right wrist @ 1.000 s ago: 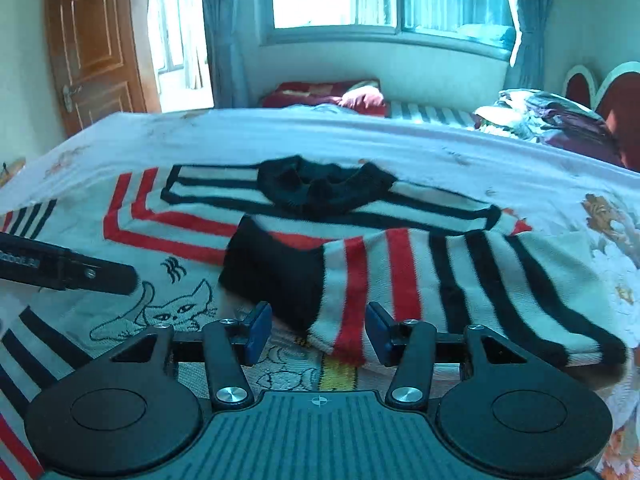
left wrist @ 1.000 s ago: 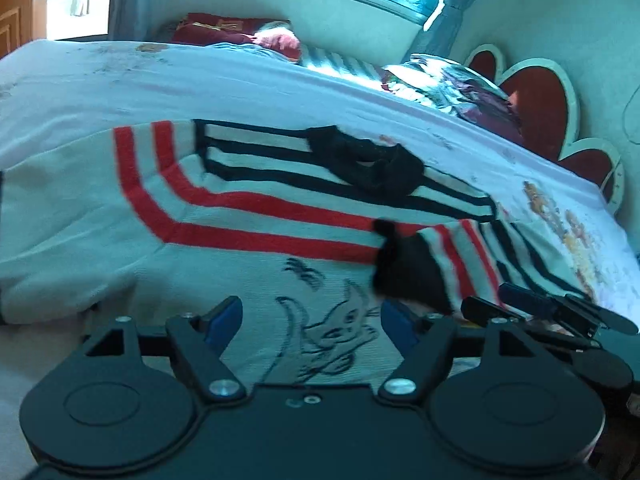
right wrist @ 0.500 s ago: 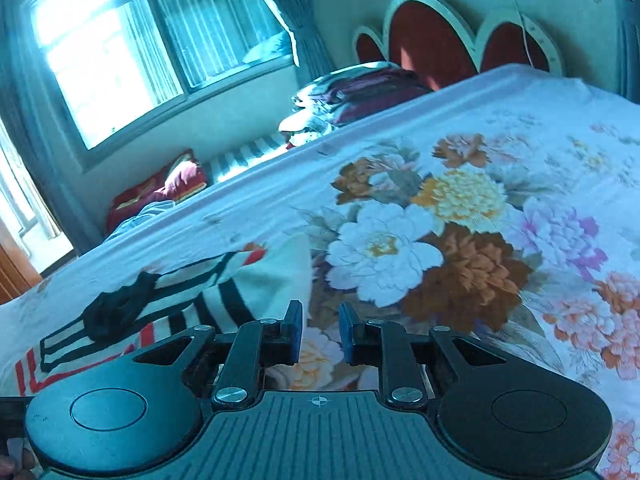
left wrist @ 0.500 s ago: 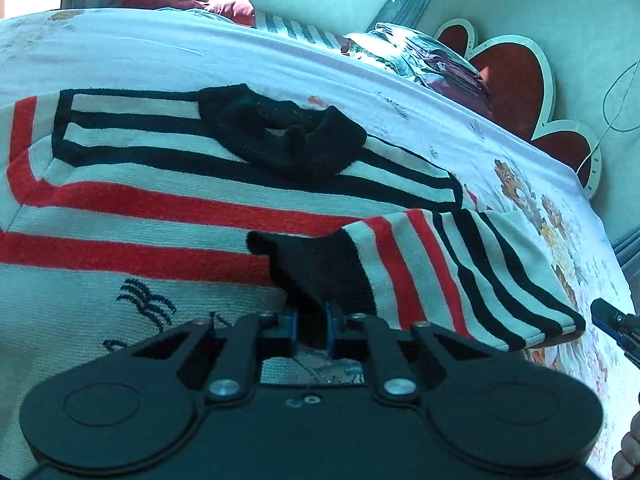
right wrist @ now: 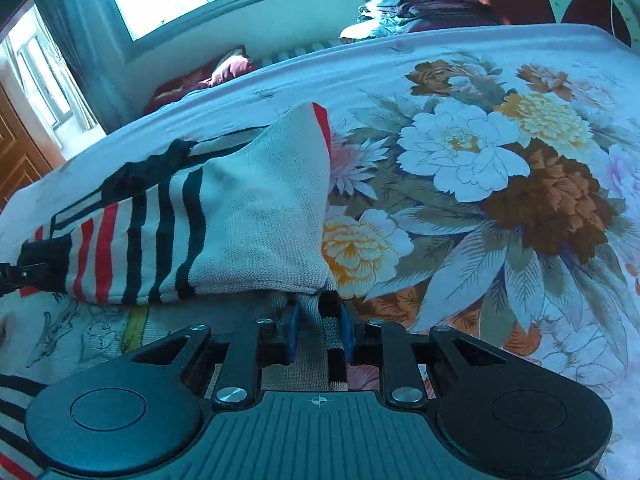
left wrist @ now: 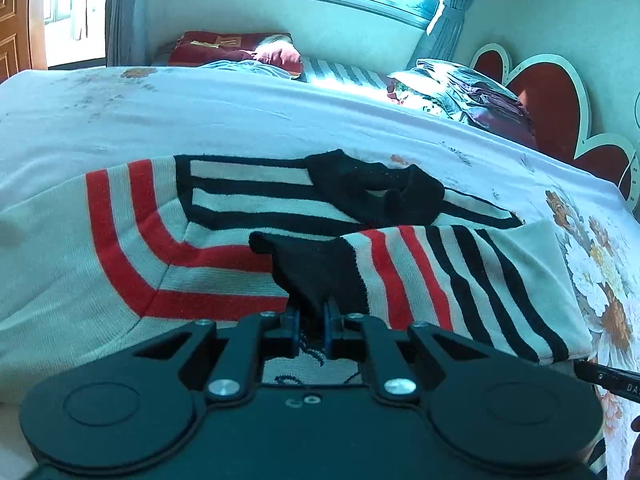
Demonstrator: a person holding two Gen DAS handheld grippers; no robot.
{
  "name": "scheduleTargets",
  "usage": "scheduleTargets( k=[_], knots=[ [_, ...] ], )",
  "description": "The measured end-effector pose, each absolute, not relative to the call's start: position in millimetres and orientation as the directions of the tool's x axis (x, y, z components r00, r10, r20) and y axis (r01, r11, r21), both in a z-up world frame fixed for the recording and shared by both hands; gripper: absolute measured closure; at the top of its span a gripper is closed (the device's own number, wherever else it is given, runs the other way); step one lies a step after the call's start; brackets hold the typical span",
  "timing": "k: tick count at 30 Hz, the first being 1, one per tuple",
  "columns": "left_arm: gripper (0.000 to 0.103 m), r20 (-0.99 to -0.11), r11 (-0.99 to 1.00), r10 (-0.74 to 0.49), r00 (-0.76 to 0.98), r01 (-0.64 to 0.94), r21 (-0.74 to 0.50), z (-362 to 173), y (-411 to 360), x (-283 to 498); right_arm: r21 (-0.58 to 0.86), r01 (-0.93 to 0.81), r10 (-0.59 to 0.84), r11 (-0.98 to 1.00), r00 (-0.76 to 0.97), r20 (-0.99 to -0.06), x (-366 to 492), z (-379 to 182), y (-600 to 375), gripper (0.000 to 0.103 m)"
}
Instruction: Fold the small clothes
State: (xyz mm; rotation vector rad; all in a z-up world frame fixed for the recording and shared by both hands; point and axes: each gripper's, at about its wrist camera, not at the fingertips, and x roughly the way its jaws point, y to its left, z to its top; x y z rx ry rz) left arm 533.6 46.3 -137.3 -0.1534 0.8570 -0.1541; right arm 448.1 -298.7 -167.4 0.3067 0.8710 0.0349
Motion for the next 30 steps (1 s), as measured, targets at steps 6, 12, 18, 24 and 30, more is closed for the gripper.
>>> scheduleTargets(
  k=[6,12,18,24,30],
  knots=[
    [0.094,-0.73,0.978,-0.185,0.658,0.049,-0.203,-143.1,52.4,524.8,0.276,0.137,0.107,0.951,0.694,-0.712,452.8,-161.2,-304.0,0.081],
    [0.093,-0.752,0.983,-0.175,0.636,0.067,-0.171,-155.6,56.7,528.4,0.249,0.079,0.134,0.965,0.667,-0.733,449.2,-159.1,-305.2,0.083],
    [0.041,-0.72,0.977,-0.198,0.665,0.072,-0.202,-151.4,65.4,524.3,0.262,0.049,0.128,0.964,0.775,-0.618,442.0,-129.2,-322.3,0.081],
    [0.065,-0.733,0.972,-0.205,0.648,0.048,-0.229,-155.6,66.8,546.7,0.405,0.07,0.21,0.911,0.767,-0.606,523.2,-141.0,-342.9,0.079],
    [0.098,-0.709,0.981,-0.179,0.682,0.067,-0.184,-154.6,55.3,553.9,0.478,0.082,0.273,0.874,0.732,-0.624,584.8,-165.4,-356.5,0.078]
  ],
)
